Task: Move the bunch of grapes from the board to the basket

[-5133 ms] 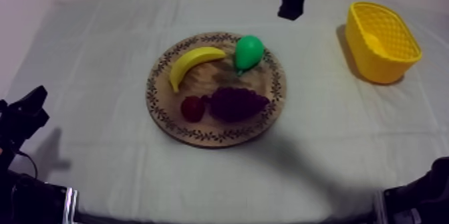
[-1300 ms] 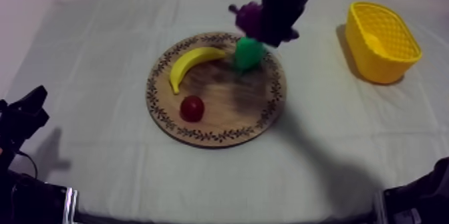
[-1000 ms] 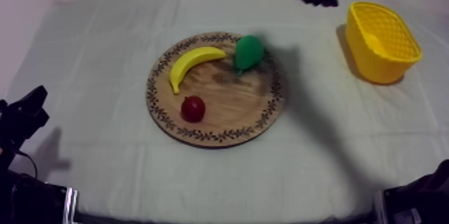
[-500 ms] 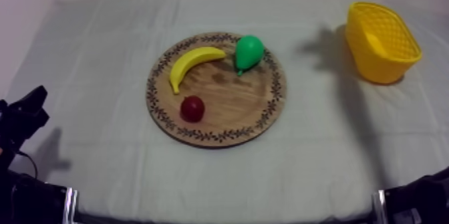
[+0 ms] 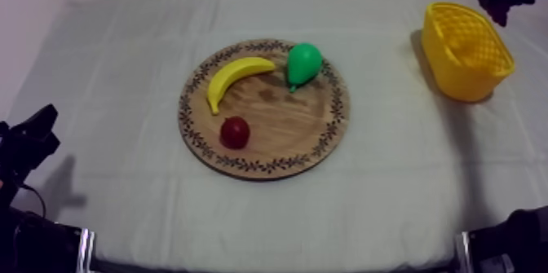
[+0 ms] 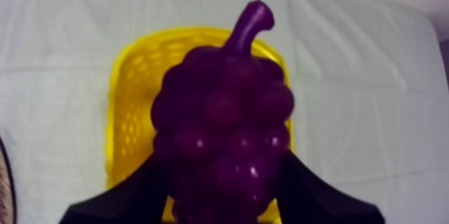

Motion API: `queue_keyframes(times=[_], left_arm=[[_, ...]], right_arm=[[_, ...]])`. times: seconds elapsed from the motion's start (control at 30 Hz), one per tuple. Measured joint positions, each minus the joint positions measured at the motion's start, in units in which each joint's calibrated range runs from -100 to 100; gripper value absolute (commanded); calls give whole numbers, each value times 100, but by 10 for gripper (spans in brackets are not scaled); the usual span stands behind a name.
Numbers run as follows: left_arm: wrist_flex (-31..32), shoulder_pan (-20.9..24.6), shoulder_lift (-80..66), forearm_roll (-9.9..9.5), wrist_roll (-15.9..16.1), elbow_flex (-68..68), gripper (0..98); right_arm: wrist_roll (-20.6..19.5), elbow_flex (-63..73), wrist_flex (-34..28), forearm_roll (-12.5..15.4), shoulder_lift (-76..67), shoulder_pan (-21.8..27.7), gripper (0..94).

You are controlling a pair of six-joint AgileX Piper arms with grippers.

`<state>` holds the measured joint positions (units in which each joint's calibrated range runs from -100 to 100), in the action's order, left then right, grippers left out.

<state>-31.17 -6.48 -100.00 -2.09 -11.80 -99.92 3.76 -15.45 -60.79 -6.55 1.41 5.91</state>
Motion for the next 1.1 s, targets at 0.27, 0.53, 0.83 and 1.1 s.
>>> queue_keyframes(times=[0.27,0.53,0.83,1.1], left_arm=[[0,0,0,0,0,0,1],[0,0,0,0,0,0,1],[0,0,0,0,0,0,1],[0,0,0,0,0,0,1]], right_arm=[[291,454,-453,107,989,90,301],[629,880,-790,389,1959,146,489],[652,974,-560,526,2441,206,689],[549,603,-38,530,1925,285,634]])
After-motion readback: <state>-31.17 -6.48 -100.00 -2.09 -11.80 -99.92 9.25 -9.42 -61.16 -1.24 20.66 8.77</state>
